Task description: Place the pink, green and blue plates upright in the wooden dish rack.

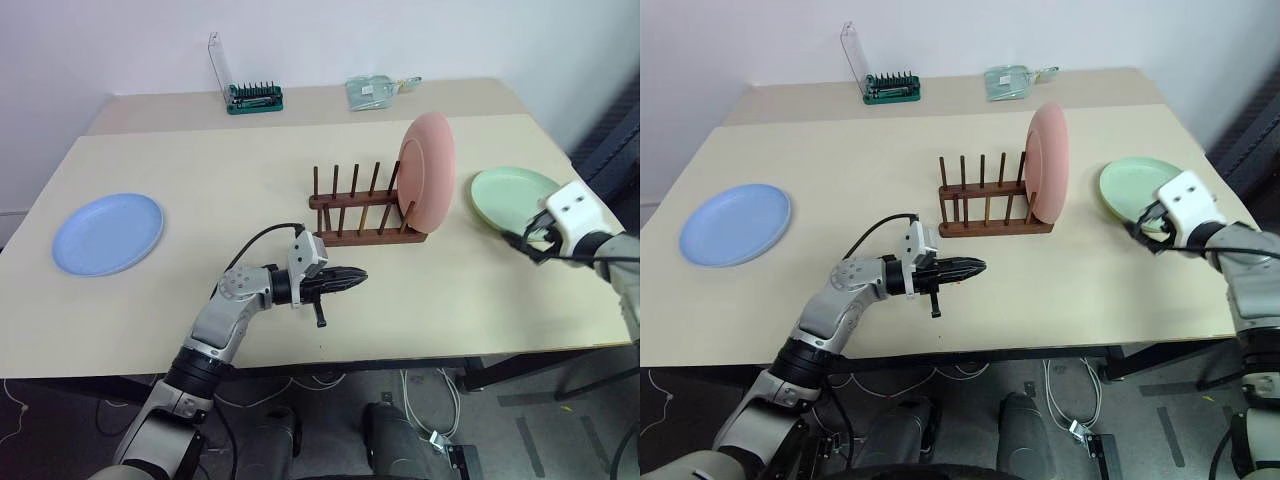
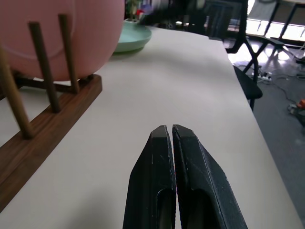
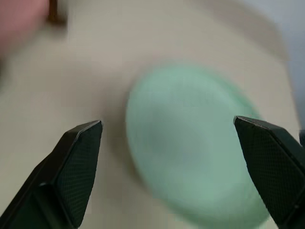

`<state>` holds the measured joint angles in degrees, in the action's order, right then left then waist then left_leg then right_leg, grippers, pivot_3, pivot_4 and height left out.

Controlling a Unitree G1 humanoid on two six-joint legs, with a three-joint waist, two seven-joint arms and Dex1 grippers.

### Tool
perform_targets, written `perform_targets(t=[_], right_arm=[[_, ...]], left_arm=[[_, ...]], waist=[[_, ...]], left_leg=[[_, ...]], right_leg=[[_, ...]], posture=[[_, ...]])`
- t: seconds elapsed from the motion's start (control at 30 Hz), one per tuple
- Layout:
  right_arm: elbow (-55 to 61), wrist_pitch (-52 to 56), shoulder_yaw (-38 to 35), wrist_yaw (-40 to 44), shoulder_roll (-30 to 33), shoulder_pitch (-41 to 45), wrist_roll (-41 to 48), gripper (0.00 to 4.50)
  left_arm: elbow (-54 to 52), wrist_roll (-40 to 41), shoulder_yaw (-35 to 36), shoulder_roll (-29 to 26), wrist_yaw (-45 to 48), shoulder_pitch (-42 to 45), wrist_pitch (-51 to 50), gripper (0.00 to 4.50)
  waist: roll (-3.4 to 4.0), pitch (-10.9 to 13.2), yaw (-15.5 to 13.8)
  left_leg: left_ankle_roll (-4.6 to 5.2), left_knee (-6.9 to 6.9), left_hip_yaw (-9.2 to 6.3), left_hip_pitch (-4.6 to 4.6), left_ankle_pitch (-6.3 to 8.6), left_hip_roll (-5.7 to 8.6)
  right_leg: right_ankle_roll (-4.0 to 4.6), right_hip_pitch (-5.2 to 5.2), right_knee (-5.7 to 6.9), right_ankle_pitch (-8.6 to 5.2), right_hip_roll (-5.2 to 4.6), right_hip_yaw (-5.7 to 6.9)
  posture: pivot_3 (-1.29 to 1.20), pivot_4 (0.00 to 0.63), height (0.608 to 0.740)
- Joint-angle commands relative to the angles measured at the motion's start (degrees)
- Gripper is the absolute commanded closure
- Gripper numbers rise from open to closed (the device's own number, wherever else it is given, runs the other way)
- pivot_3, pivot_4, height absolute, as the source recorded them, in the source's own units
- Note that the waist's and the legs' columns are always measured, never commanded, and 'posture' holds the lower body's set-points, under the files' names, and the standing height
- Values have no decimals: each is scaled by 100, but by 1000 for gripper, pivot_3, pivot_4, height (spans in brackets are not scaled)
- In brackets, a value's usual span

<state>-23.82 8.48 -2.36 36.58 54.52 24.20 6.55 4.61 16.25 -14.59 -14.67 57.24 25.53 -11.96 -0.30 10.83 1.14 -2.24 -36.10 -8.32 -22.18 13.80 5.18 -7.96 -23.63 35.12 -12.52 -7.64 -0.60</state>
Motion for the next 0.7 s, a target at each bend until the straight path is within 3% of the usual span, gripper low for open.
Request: perform_targets(t=[0.03,0.2,0.3,0.53,0.7], right_arm=[[-608,-646,260,-59,-47,438,-609,24],[-1571,-1148,538,-279,-258,859,-1136,24],[-2260,-1318,616,-453,-391,1187,-1339,935],[-2409,-1697,511,-556,-374,1256,-1486,4456],[-1385,-1811,-101,-761,-263,1118,-1076,4456]], left_arm=[[-110,7,31,2,-15,58,76,4373],[-172,16,49,-7,-62,9,35,4373],[-203,17,58,-16,-97,-16,26,4373],[-225,36,50,-27,-134,-27,5,4373],[-203,36,45,-26,-125,-16,22,4373]], waist=[[-1,1,-4],[-5,2,-32],[-7,3,-28],[-5,3,-34],[-2,4,-14]], left_leg=[[3,-1,8,0,2,0],[6,-3,14,1,4,1],[6,-4,19,3,4,2],[7,-3,21,3,4,5],[7,-1,22,3,4,3]], right_leg=[[0,-3,-1,1,0,-9],[-2,-3,-5,2,1,-19],[-2,-1,-5,3,1,-25],[-3,-3,-6,3,0,-31],[-3,-6,-5,3,2,-32]], posture=[[0,150,740],[0,150,740],[0,150,740],[0,150,740],[0,150,740]])
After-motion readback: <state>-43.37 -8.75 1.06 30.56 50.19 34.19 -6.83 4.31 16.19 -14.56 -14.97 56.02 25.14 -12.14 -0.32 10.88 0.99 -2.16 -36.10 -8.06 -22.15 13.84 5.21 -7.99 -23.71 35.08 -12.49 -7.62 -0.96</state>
